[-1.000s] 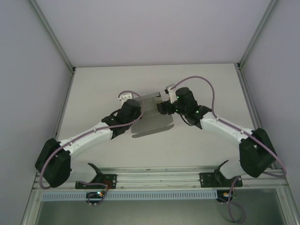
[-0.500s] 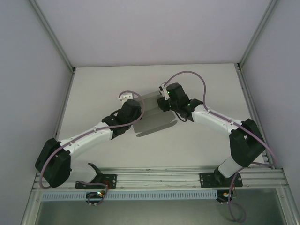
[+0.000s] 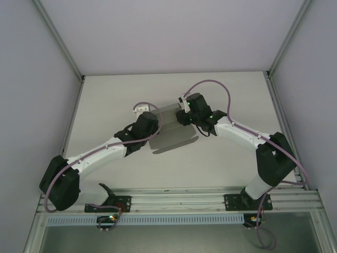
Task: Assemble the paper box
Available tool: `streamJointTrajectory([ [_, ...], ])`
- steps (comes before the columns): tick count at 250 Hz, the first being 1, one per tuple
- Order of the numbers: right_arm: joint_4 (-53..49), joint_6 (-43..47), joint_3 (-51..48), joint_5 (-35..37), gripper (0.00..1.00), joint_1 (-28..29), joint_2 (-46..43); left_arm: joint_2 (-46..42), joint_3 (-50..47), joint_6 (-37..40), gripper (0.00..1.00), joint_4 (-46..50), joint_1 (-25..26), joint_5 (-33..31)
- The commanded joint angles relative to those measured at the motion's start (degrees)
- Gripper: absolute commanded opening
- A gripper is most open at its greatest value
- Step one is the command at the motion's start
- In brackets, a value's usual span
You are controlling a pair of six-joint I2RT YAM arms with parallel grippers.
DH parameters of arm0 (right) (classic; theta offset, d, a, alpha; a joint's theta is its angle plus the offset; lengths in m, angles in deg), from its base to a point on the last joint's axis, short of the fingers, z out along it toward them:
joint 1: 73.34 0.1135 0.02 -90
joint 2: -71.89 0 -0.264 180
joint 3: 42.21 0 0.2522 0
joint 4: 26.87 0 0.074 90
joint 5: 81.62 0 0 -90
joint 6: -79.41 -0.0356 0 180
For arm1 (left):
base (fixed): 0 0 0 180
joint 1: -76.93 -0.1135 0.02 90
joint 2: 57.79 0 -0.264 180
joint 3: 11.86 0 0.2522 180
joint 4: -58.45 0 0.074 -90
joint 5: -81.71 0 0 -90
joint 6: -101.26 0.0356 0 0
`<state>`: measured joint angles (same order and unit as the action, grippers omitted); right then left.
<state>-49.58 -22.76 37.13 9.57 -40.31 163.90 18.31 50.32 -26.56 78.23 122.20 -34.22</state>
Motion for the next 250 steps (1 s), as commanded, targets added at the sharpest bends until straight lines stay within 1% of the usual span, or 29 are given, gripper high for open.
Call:
streamJointTrajectory([
  [1,0.2,-0.6,0.2,0.1,0.31,-1.2,1.3,-0.7,0.5,-0.7,0.00,-1.4,-0.5,0.0],
  [14,0.7,-0.7,0.2,-0.5,0.31,-1.2,1.4,-0.8,0.4,-0.7,0.00,-1.5,-0.5,0.1],
  [29,1.1,-1.0,0.2,-0.7,0.27,-1.2,1.4,-0.9,0.5,-0.7,0.00,-1.5,-0.5,0.2],
  [50,1.5,-0.9,0.1,-1.3,0.29,-1.2,1.6,-0.9,0.5,-0.8,0.00,-1.6,-0.5,0.2],
  [61,1.8,-1.0,0.1,-1.7,0.32,-1.2,1.6,-0.9,0.6,-0.7,0.00,-1.7,-0.5,0.4],
  [98,2.1,-1.0,0.2,-2.8,0.34,-1.3,1.9,-0.8,0.6,-0.9,0.00,-1.8,-0.5,0.7],
  [128,2.9,-1.1,0.3,-5.4,0.34,-1.3,2.2,-0.7,0.4,-1.1,0.00,-2.7,-0.5,1.1],
  [146,3.2,-1.6,0.3,-5.1,0.28,-1.3,2.3,-0.4,0.8,-0.8,0.00,-2.2,-0.5,1.2],
  [163,3.0,-1.4,0.3,-3.4,0.24,-1.3,2.0,-0.5,0.8,-1.0,0.00,-1.9,-0.5,0.9],
  [173,2.6,-1.1,0.3,-1.7,0.21,-1.3,1.8,-0.7,0.9,-0.9,0.00,-1.9,-0.5,0.7],
  [185,1.5,-1.0,0.5,0.1,0.16,-1.3,1.7,-0.9,0.5,-1.0,0.00,-1.8,-0.5,0.3],
  [197,-0.4,-0.8,1.2,3.2,0.12,-1.2,1.9,-0.9,0.7,-1.1,0.00,-1.3,-0.4,-0.6],
  [209,-2.7,-0.6,2.1,6.8,0.11,-1.2,2.3,-0.9,1.0,-1.3,0.00,-0.4,-0.3,-1.5],
  [237,-10.4,-1.4,5.1,19.0,0.08,-0.6,3.8,-0.7,1.7,-1.8,0.00,2.0,-0.3,-3.0],
  [250,-14.3,-3.6,6.2,26.4,0.08,-0.6,4.4,-0.7,2.2,-2.3,0.00,3.9,-0.3,-4.4],
])
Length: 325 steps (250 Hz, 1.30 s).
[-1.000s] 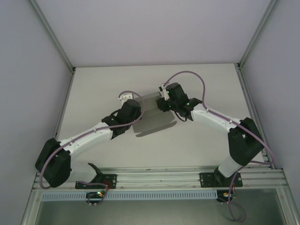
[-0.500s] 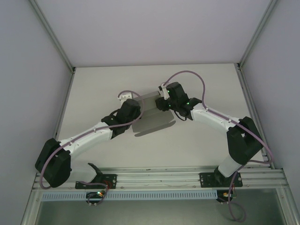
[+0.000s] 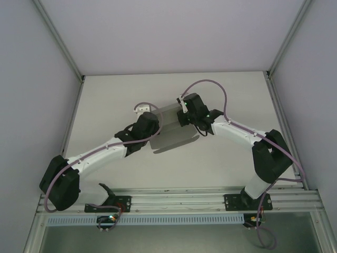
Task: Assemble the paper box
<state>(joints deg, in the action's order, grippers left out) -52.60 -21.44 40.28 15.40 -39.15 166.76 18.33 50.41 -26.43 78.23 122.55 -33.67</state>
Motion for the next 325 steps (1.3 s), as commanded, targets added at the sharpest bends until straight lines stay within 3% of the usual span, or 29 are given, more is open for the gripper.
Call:
streamJointTrajectory([
  [1,-11.5,-5.0,3.1,21.1,0.08,-1.8,1.5,-0.6,2.1,-2.4,0.00,4.0,-0.6,-5.1],
  [42,-20.3,-7.6,5.5,39.4,0.08,-2.6,3.8,-1.2,2.4,-3.0,0.00,7.2,-1.1,-6.5],
  [94,-25.9,-9.7,8.3,50.8,0.08,-4.2,6.1,-2.7,1.1,-4.1,0.00,10.7,-2.4,-7.4],
  [110,-27.9,-12.7,9.6,56.5,0.09,-4.0,7.0,-3.2,1.0,-3.9,0.00,10.8,-2.6,-7.2],
  [162,-42.7,-24.7,19.0,62.9,0.08,-3.2,13.4,-2.7,1.4,-3.3,0.00,9.5,-2.4,-5.9],
  [181,-32.1,-16.8,15.5,55.1,0.07,-3.5,11.8,-2.7,1.1,-2.9,0.00,8.2,-2.4,-4.6],
  [214,-2.0,-6.8,1.5,25.2,0.12,-4.6,3.2,-2.9,1.1,-2.2,0.00,6.8,-2.4,-3.5],
  [235,9.8,-3.9,-3.7,9.5,0.15,-4.7,-0.3,-2.4,0.9,-1.9,0.00,5.4,-2.2,-2.5],
  [286,16.6,-4.9,-5.0,-14.6,0.34,-4.7,-3.0,-0.4,0.7,-1.1,0.00,2.5,-2.2,-0.2],
  [302,17.7,-5.7,-5.8,-18.4,0.42,-4.8,-4.7,0.3,0.6,-0.8,0.00,1.8,-2.2,0.0],
  [325,19.3,-5.3,-7.9,-21.3,0.61,-4.7,-8.1,1.2,0.5,0.2,0.00,0.6,-2.2,0.2],
])
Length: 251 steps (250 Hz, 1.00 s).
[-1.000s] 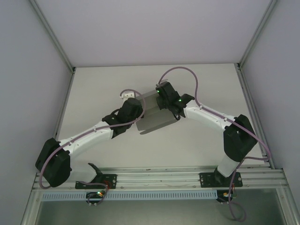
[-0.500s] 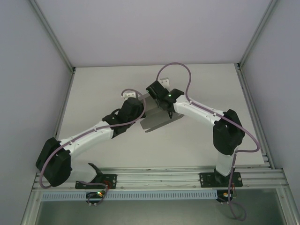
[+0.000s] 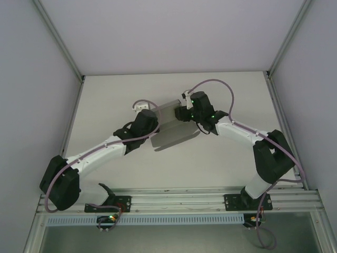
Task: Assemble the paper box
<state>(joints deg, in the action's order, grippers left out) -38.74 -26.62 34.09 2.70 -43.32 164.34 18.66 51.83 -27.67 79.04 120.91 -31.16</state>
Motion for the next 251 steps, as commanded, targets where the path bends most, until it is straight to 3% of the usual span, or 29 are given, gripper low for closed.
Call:
streamJointTrajectory([
  [1,5.5,-0.1,-1.8,-8.8,0.61,-0.6,-5.8,1.0,-1.0,1.5,0.00,-0.2,-0.6,-2.3],
  [36,8.3,0.7,-6.4,-11.8,0.88,-0.8,-11.6,1.0,-1.7,4.1,0.00,-2.9,-1.2,-0.1],
  [60,6.8,1.0,-8.7,-8.5,1.00,-0.9,-16.0,0.5,-2.3,6.1,0.00,-4.4,-1.7,1.8],
  [99,1.4,2.1,-11.5,0.9,1.00,-1.3,-21.7,0.0,-3.5,12.7,0.00,-7.6,-4.6,13.2],
  [123,-2.9,1.6,-13.0,4.6,1.00,-1.6,-24.8,1.6,-0.6,18.5,0.00,-2.1,-7.1,22.9],
  [143,-7.5,1.1,-13.8,6.0,1.00,-2.1,-26.8,3.5,1.9,24.3,0.00,2.8,-8.9,35.4],
  [165,-11.1,0.9,-15.1,6.5,1.00,-2.7,-28.8,4.7,3.6,28.8,0.00,7.4,-9.2,40.9],
  [205,-14.0,0.5,-18.1,6.9,1.00,-3.6,-32.4,8.6,10.5,35.7,0.00,21.1,-9.1,40.6],
  [251,-18.9,0.6,-19.6,8.1,1.00,-4.3,-35.6,20.8,23.7,44.3,0.00,39.1,-7.9,37.6],
])
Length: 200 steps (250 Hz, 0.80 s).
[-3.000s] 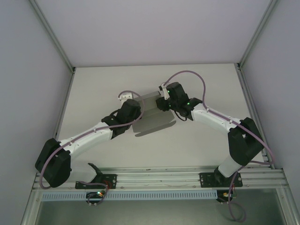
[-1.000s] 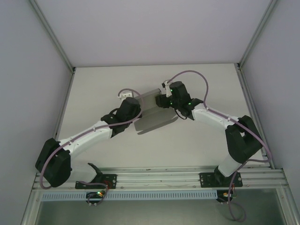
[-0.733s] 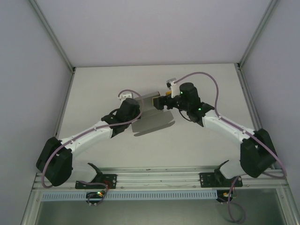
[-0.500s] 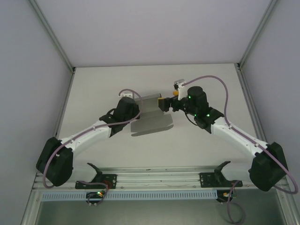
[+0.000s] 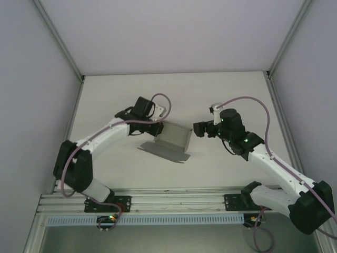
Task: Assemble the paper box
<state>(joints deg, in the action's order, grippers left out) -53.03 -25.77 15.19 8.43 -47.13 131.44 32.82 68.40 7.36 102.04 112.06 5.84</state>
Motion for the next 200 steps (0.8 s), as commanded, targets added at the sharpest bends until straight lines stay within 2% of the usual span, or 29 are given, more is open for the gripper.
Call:
streamJointTrajectory([
  [1,-4.6,-0.3,-0.7,2.4,1.00,-0.5,-2.8,6.9,7.4,9.4,0.00,16.4,1.0,0.6],
  [25,-5.2,0.2,-2.4,3.0,1.00,-1.2,-4.6,13.3,13.7,12.6,0.00,22.9,2.7,-0.6],
  [51,-5.9,0.9,-3.5,2.5,1.00,-2.3,-5.9,20.4,21.0,15.4,0.00,29.2,5.6,-5.8],
  [93,-5.2,1.3,-4.6,1.5,1.00,-3.6,-6.8,32.1,34.2,14.3,0.00,38.5,7.7,-18.4],
  [106,-5.0,1.2,-4.9,1.4,1.00,-3.8,-6.7,35.2,37.5,12.8,0.00,40.5,8.5,-24.4],
  [122,-5.2,1.0,-5.0,1.8,1.00,-4.2,-6.6,37.6,38.6,12.0,0.00,39.3,9.8,-32.4],
  [140,-5.3,1.2,-5.2,2.0,0.99,-4.3,-6.8,39.9,39.0,11.1,0.00,36.4,11.0,-36.2],
  [165,-5.3,1.3,-5.7,2.4,1.00,-4.9,-7.8,41.8,37.7,10.8,0.00,29.6,12.6,-39.4],
  [200,-5.5,1.4,-5.9,2.4,1.00,-5.6,-8.8,41.6,35.0,12.6,0.00,21.9,13.9,-38.2],
])
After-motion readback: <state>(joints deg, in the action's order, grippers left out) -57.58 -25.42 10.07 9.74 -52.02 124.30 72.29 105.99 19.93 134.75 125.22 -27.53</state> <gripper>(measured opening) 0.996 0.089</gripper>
